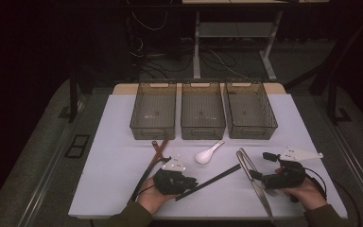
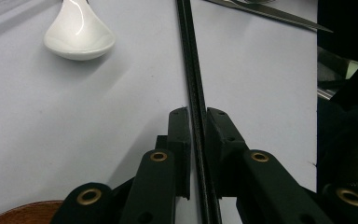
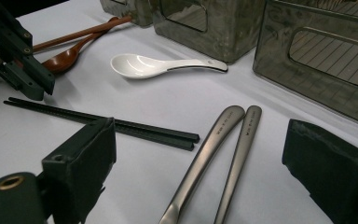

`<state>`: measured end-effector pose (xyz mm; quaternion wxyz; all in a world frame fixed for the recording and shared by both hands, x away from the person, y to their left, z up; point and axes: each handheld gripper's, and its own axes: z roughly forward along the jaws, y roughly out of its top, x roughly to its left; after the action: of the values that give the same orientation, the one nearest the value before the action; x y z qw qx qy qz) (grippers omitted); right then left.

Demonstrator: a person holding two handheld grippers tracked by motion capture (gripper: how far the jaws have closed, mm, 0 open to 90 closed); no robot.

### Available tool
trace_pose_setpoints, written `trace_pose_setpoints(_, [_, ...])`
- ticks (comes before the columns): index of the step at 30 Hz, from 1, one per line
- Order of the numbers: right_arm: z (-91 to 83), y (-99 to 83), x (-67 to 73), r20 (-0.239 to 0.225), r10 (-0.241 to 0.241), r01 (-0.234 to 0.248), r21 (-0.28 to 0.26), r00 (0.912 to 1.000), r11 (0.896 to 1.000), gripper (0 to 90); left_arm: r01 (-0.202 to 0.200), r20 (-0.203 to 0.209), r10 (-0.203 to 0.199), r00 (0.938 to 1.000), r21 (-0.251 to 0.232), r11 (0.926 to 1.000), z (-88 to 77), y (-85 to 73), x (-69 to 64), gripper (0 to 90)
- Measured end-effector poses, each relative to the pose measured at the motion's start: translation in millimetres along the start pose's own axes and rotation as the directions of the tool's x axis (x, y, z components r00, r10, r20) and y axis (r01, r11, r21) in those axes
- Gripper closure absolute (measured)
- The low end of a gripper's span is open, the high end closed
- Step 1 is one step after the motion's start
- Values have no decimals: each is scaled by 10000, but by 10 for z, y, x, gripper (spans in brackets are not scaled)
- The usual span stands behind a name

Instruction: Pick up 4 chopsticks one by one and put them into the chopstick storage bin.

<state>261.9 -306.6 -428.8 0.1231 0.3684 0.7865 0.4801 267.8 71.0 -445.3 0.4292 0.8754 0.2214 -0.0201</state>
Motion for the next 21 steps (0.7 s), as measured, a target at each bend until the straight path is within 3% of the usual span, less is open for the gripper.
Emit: trace_pose_setpoints(21, [0,0,0,8,-10,10,6,10000,10000,97,-25,53,24,10000,299,9995,82,-11,-20,797])
